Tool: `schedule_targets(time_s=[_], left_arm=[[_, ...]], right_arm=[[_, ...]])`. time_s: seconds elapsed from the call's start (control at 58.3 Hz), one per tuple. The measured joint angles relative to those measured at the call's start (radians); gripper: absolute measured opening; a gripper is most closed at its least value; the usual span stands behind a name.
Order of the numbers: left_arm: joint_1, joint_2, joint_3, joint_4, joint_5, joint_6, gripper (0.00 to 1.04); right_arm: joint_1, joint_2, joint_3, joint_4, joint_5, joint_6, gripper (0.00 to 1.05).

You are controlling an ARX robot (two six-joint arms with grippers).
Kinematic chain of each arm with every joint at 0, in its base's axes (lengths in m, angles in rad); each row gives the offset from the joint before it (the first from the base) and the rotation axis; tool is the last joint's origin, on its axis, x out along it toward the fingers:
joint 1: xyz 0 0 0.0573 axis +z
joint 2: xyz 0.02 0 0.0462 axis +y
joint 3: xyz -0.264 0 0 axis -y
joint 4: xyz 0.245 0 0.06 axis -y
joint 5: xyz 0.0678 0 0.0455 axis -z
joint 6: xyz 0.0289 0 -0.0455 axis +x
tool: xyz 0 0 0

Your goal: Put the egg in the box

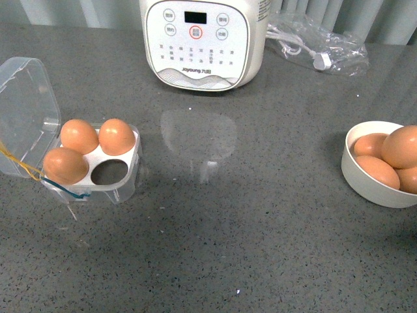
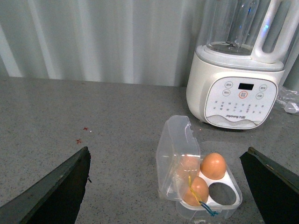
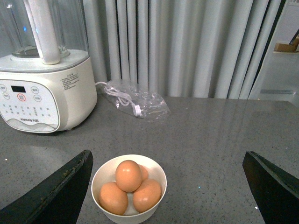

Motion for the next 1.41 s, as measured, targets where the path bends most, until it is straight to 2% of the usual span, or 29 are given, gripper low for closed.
schedule_targets(time_s=[1.406], left_arm=[[0.0, 0.0, 0.0, 0.0, 0.0, 0.0, 0.98]], right_arm=[[0.0, 0.0, 0.0, 0.0, 0.0, 0.0, 0.97]])
